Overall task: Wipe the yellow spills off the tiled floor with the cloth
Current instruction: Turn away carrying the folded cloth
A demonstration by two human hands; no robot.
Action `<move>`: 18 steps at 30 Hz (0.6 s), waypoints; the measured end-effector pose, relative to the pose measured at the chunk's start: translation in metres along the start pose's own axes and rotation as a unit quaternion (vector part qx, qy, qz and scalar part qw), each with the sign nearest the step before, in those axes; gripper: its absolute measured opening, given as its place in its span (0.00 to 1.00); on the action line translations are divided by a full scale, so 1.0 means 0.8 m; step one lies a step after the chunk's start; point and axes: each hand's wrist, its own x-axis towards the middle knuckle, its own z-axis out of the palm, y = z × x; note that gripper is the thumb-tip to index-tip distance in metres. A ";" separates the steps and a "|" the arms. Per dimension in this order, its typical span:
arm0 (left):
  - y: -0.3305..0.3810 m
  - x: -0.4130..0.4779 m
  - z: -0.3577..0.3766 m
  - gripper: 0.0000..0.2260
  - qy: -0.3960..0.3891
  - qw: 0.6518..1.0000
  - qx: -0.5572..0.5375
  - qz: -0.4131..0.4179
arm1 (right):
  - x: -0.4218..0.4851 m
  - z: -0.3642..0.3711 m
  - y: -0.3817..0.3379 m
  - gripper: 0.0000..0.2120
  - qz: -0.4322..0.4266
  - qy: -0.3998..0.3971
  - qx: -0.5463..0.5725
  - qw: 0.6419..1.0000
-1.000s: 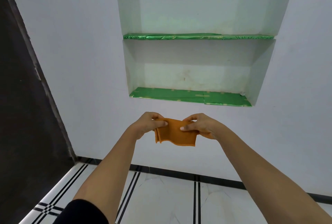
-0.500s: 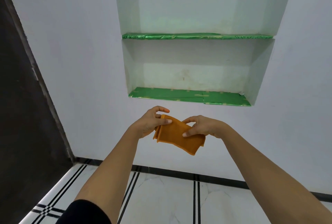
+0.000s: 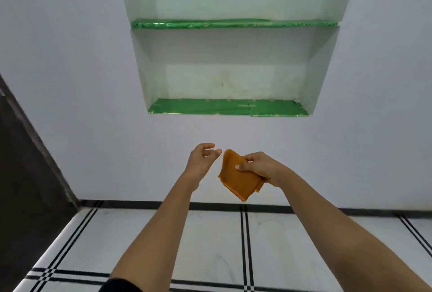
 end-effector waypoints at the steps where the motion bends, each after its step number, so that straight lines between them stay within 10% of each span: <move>1: -0.009 -0.001 0.015 0.17 -0.011 1.000 -0.018 -0.016 | -0.003 -0.003 0.013 0.23 0.023 0.018 0.026 0.999; 18: 0.031 -0.196 0.488 0.09 -0.386 0.914 -0.068 -0.108 | -0.297 -0.250 0.346 0.21 0.171 0.401 0.350 0.829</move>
